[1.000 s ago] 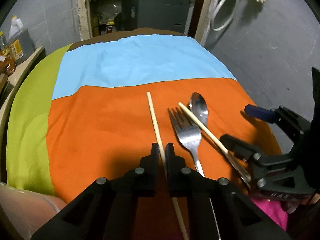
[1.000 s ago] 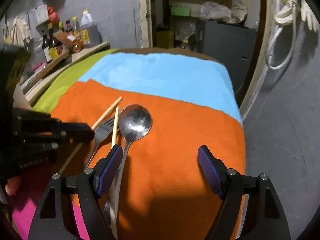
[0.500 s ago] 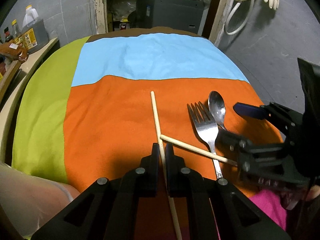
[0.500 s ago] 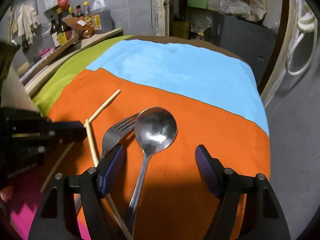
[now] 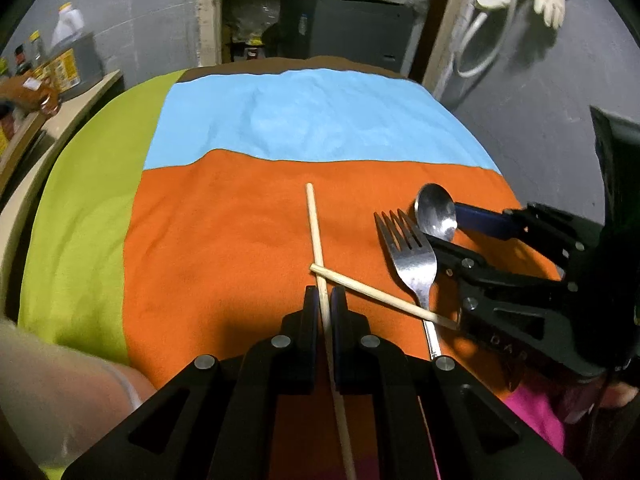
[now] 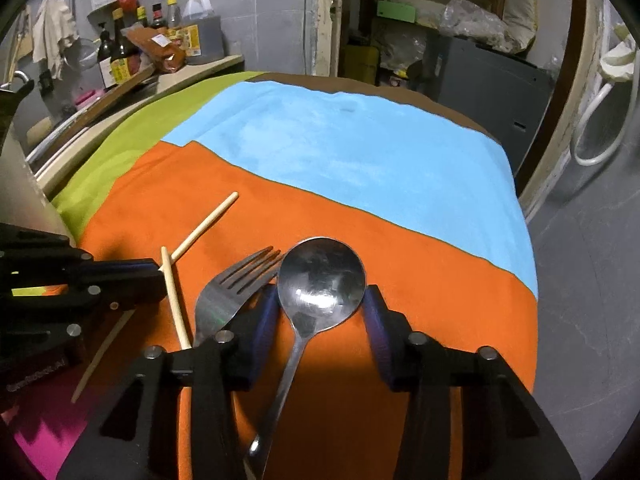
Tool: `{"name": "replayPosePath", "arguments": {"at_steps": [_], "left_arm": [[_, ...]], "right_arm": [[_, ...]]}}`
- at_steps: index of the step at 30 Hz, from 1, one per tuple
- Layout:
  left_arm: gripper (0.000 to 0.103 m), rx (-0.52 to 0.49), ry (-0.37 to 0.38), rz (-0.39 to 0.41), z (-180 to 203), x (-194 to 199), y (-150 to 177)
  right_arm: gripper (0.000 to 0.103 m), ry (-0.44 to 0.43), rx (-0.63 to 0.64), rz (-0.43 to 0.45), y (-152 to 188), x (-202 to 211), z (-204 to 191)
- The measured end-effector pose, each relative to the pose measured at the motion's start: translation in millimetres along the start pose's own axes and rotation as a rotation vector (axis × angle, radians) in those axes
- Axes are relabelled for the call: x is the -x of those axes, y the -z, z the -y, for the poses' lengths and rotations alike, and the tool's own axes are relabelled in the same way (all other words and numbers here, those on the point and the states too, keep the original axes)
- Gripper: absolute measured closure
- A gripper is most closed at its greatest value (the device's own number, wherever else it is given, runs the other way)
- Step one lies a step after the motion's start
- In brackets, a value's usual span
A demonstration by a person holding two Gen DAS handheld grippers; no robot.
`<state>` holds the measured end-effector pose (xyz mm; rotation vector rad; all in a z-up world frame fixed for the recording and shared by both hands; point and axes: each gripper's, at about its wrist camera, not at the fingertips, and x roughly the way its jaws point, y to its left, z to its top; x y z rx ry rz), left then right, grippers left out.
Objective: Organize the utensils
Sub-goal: 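Close the left tool on a chopstick while the right tool grasps the metal spoon, then lift the chopstick and spoon with both tools and carry them to the caddy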
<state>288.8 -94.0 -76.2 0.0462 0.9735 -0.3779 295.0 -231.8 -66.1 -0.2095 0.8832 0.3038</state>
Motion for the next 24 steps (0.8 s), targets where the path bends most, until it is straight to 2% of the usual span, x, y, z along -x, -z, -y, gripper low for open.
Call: {"name": "replayPosePath", "arguments": {"at_steps": [4,9,14,18,20,24], "left_arm": [[0.100,0.016,-0.047,0.064,-1,18,8],[0.100,-0.010,-0.061,0.158,5,43,20],[0.100,0.013,-0.025,0.338,5,77,38],[0.100,0.031,-0.006,0.450,6,99,42],[0.100,0.031,-0.002,0.560,6,113,52],[0.100,0.009,-0.008,0.697,10,131,64]], "right_arm": [[0.062,0.063,0.032,0.061,3,12,-9],[0.062,0.129,0.057,0.223,9,42,-18],[0.063,0.163,0.053,0.388,20,69,-22],[0.063,0.169,0.045,0.483,27,85,-25],[0.063,0.172,0.041,0.522,30,91,-26],[0.063,0.183,0.026,0.619,36,107,-26]]}}
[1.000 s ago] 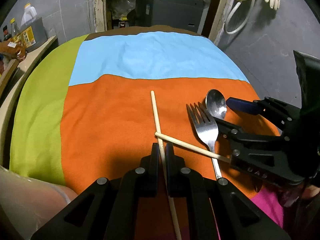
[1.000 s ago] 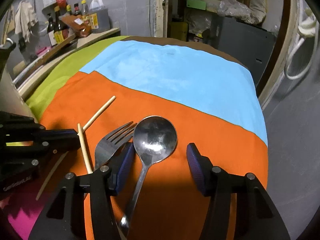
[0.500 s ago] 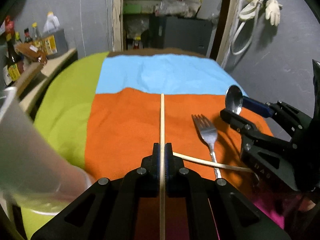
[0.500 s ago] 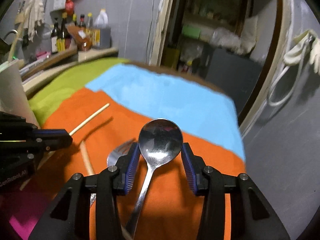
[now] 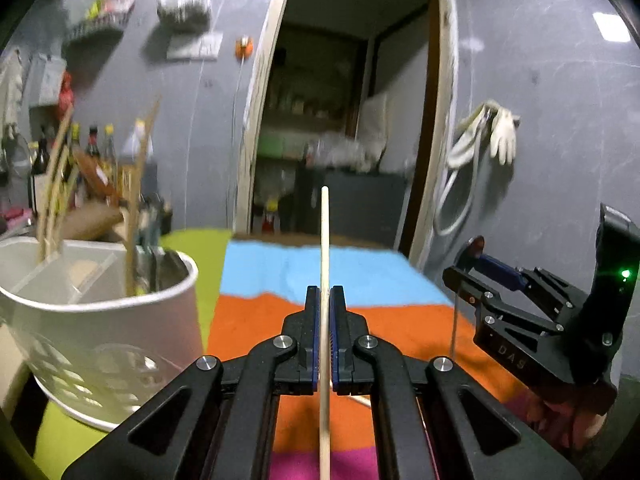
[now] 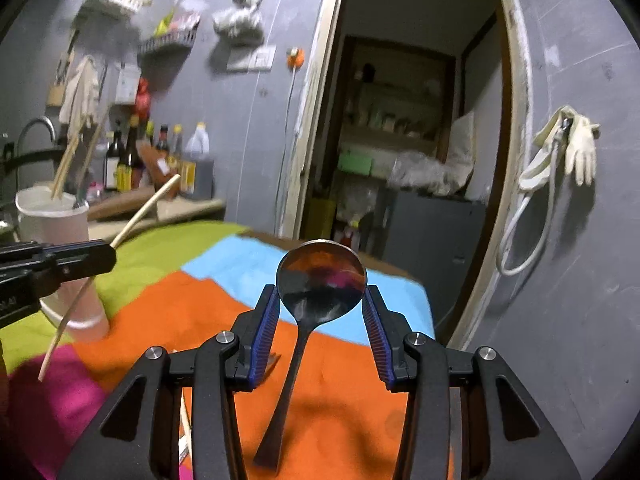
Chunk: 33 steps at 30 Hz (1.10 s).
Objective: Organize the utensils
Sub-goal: 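Lift the chopstick and spoon with both tools and carry them to the caddy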
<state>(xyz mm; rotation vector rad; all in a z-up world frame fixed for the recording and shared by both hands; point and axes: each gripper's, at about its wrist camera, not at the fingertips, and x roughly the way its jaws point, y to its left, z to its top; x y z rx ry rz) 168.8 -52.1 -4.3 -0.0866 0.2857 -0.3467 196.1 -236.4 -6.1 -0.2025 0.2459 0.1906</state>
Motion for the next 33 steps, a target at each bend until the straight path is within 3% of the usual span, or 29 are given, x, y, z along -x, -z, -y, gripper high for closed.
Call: {"name": "replayPosePath", "arguments": {"at_steps": [6,12,25,33], "left_arm": [[0.100,-0.005,-0.021,0.085,-4,14,-5],[0.100,0.029,-0.028,0.089,-14,16,-6],[0.100,0.036,-0.026,0.098,-16,18,-5],[0.100,0.049,-0.040,0.158,-21,29,-8]], "right_arm": [[0.063,0.026,-0.006,0.086,-5,16,-5],[0.063,0.045,0.010,0.147,-5,30,-10],[0.063,0.049,-0.033,0.171,-6,36,-3],[0.063,0.056,-0.025,0.220,-12,47,-5]]}}
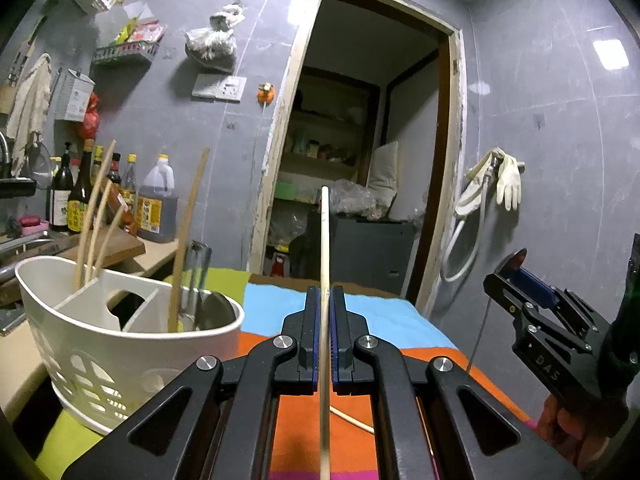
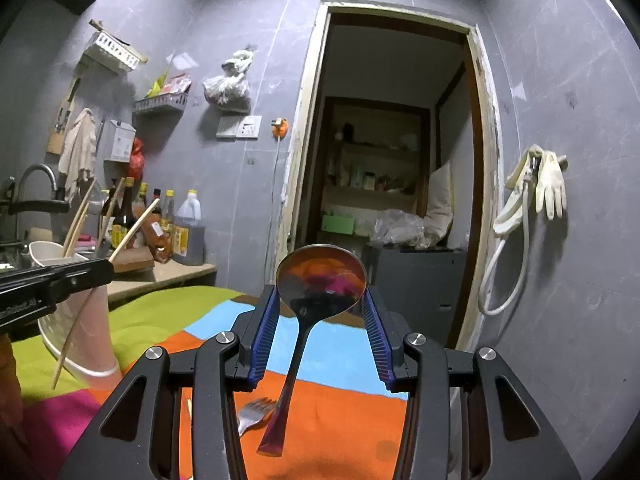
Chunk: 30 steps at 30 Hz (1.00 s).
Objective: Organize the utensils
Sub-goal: 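Lift the chopstick and spoon with both tools and carry them to the caddy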
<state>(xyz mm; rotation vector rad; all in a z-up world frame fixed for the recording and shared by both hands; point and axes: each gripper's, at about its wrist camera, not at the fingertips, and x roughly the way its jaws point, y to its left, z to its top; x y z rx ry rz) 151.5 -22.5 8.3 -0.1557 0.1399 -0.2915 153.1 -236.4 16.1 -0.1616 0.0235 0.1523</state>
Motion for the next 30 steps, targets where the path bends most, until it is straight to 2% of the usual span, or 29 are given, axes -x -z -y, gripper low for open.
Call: {"name": "replayPosePath", "arguments": {"at_steps": [6,12,13,17,21,27,30], "left_arm": [[0.100,0.036,0.005,0.060,-11,13,-20],[0.100,0.053,0.088,0.074,-32,23,-49],[0.100,0.049,0.084,0.083,-39,27,-55],[0.100,0.007,0.042,0.119,-57,40,-70],[0.100,0.021,-0.005,0.164,-83,50,-84],[0.100,0.105,-0.108,0.204,-137,49,-94],[0.100,0.210,-0.139,0.192,-173,41,-95]], "right_arm": [[0.063,-0.029,0.003,0.032,-20,7,-8],[0.063,-0.073,0.015,0.079,-46,9,-29],[0.063,-0.084,0.014,0.087,-49,9,-32],[0.063,-0.152,0.008,0.130,-66,8,-55],[0.063,-0.217,0.012,0.159,-78,6,-79],[0.063,-0.307,-0.002,0.190,-99,-3,-108],[0.063,-0.339,-0.021,0.194,-107,-10,-122]]}}
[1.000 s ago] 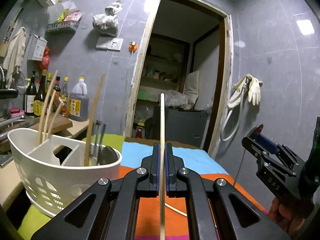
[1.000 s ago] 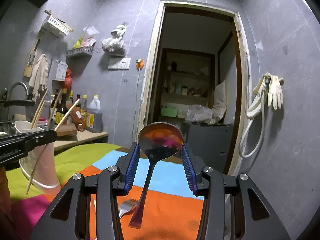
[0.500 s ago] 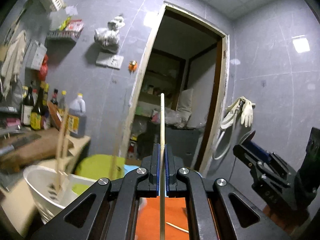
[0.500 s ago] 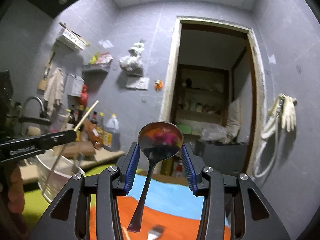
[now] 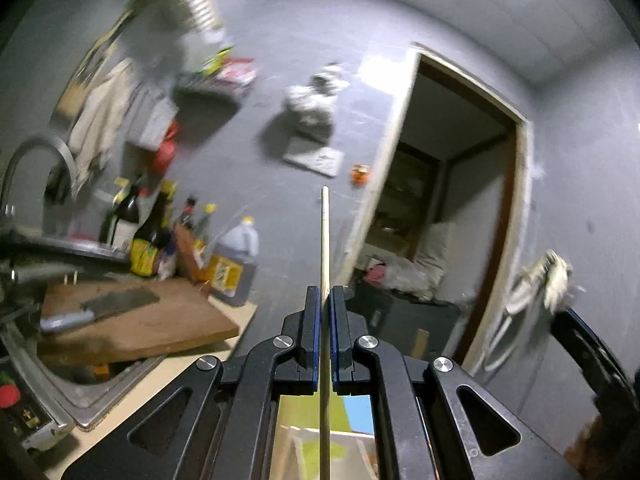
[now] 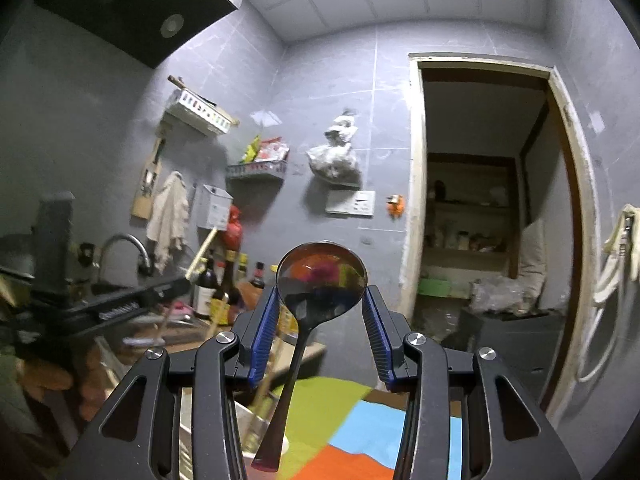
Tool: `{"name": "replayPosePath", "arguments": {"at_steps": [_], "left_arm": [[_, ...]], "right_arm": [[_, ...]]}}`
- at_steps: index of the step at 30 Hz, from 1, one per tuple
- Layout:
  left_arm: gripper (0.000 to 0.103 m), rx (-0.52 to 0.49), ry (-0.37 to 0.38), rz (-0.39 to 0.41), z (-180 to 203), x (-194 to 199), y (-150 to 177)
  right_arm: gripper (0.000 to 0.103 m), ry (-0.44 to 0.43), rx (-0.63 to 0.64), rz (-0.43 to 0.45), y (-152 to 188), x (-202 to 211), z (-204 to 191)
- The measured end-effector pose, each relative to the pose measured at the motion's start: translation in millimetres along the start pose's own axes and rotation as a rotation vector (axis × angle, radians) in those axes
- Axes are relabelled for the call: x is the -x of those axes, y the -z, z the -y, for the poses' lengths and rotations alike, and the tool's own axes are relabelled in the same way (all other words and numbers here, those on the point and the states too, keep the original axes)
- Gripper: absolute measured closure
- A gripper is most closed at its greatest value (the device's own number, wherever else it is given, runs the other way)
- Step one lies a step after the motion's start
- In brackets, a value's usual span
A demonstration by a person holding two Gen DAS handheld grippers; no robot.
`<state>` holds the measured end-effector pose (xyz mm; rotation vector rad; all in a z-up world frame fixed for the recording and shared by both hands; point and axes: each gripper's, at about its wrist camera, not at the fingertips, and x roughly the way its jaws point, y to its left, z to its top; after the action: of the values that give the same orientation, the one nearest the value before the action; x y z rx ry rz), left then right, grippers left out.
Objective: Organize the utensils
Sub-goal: 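Lift the chopstick and spoon with both tools and carry them to the caddy, then lower the chopstick and spoon into the caddy and open both tools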
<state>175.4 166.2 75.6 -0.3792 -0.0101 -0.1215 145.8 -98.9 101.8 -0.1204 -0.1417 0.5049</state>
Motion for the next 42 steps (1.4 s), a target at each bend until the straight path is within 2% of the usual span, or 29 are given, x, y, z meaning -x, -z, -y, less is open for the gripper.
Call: {"name": "replayPosePath", "arguments": {"at_steps": [6,12,17,29,34,37,40,42], "left_arm": [[0.100,0.040,-0.037,-0.012,-26,-11,-2],[0.100,0.007,-0.051,-0.032,-24,-23,8],[0.100,0.010,-0.062,-0.047,-23,-28,23],[0.100,0.007,-0.079,-0.102,-18,-19,46],[0.100,-0.026,-0.100,-0.140,-14,-15,53],[0.100,-0.032,-0.094,-0.170,-12,-14,56],[0.099,-0.030,-0.078,-0.196,-11,-12,59],[0.096,-0.019,-0.061,-0.210,-11,-10,59]], "right_arm": [[0.063,-0.041,-0.049,-0.027,2,-27,-10],[0.063,-0.057,-0.125,-0.091,14,-48,-7],[0.063,-0.046,-0.133,-0.150,33,-59,-7],[0.062,-0.057,-0.106,-0.238,64,-62,-13],[0.061,-0.066,-0.117,-0.285,71,-63,-12],[0.059,-0.068,-0.131,-0.307,75,-62,-11],[0.053,-0.080,-0.144,-0.307,75,-58,-9],[0.053,-0.079,-0.140,-0.304,74,-55,-9]]}}
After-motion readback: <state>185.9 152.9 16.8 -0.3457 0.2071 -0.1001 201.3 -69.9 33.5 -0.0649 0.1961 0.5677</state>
